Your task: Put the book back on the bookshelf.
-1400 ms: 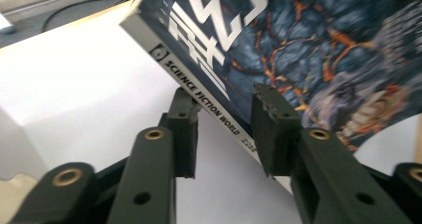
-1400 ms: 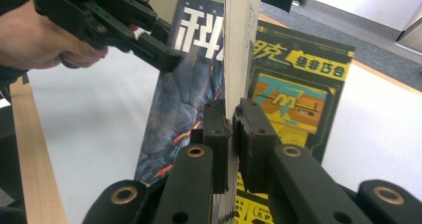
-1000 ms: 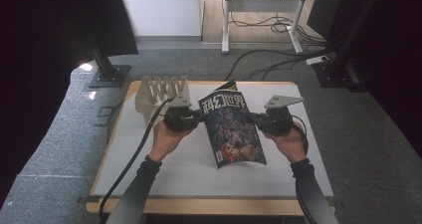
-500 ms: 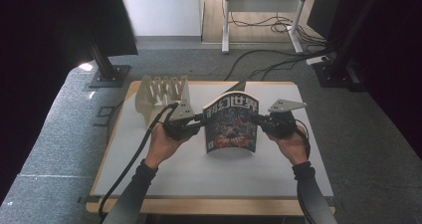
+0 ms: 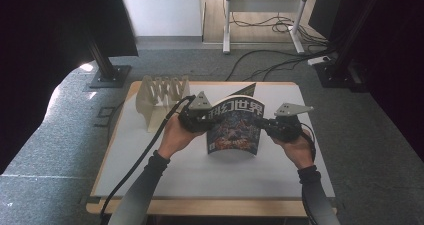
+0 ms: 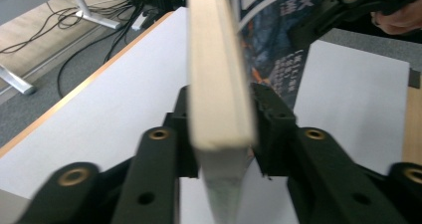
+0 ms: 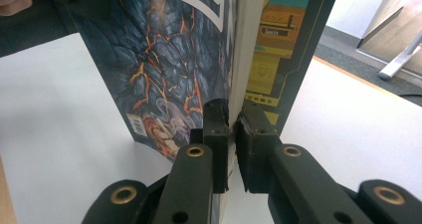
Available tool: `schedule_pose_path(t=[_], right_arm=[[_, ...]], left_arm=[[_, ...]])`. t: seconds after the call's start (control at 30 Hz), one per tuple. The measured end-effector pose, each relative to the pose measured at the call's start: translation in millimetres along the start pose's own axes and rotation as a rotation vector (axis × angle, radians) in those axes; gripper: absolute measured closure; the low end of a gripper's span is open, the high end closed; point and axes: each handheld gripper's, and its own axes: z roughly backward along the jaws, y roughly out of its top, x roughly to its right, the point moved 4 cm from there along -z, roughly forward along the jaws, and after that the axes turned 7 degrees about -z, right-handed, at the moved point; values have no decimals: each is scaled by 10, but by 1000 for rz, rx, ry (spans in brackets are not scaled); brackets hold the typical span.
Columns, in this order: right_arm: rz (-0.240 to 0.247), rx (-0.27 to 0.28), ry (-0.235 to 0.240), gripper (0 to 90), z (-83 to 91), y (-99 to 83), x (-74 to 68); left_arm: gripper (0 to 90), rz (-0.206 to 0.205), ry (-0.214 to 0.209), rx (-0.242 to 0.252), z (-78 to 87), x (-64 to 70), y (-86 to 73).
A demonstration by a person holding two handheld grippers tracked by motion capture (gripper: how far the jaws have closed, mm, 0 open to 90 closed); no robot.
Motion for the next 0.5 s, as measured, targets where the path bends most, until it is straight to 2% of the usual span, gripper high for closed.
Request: schedule_pose_path(t=[0.07,0.13,0.2,0.27,0.4,0.5], right_arm=[[-1,1,-2,822,-1,0,0],[3,-1,-2,821,2,-1,-4],[4,2,-5,815,7,-7,-3],[0,6,-2,806,16,-21,8],[-30,22,-22,789,48,-74,60],[-52,9,-56,710,72,-154,127]], left_arm=[[780,-3,17,-2,-14,-24,-5],[810,13,-14,2,-4,-51,-12],[821,16,-34,7,5,-58,-19],[823,6,-36,6,15,-47,-19],[824,0,-47,4,72,-37,-14],[825,7,-48,-1,158,-44,-2]])
